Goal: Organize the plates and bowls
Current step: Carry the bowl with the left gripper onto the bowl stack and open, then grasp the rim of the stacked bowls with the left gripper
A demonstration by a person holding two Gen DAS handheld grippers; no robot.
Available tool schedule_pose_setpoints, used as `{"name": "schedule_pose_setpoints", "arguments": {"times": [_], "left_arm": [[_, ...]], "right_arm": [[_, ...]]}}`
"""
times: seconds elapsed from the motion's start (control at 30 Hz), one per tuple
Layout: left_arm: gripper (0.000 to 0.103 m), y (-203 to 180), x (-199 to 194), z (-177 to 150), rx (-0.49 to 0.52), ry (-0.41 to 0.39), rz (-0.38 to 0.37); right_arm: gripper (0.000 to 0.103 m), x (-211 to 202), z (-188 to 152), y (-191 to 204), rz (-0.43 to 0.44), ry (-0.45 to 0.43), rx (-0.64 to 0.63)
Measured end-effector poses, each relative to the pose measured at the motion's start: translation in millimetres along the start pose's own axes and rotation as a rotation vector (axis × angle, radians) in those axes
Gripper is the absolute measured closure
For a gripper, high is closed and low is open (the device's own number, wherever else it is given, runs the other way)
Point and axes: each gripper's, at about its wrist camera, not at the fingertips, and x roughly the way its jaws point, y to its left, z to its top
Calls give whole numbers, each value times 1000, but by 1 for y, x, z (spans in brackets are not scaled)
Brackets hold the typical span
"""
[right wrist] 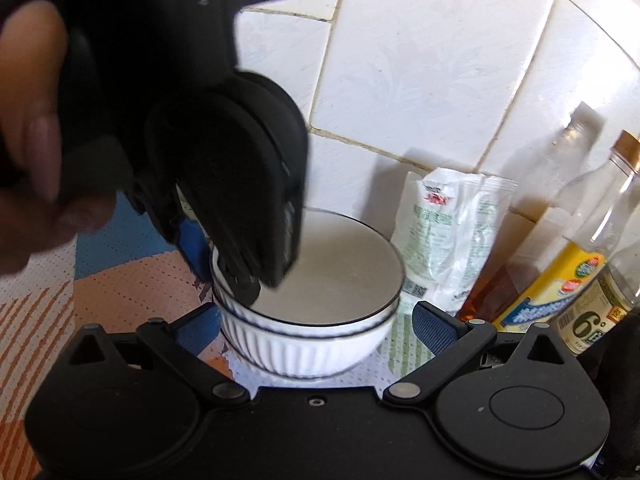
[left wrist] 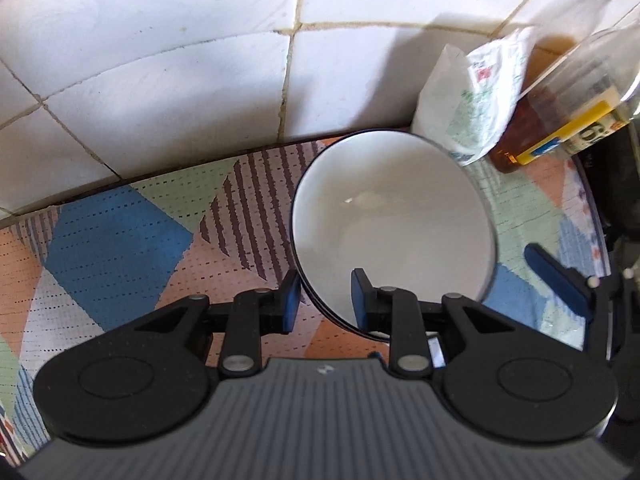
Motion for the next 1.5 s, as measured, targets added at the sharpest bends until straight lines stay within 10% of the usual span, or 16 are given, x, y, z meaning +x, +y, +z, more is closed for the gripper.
{"name": "schedule_pose_setpoints", "arguments": {"times": [0.53,0.97,1.5], "left_arm": [[53,45,-60,-43,-106,-197,-156],[31,56,-35,-51,-147,-258,-261],[45,62,23,-24,-201,-193,-216]], "right_arm": [[0,-38,-52,-65,187,23,238],[0,0,-58,-55,303,71,242],[0,71,-26,-35,314,122,229]]}}
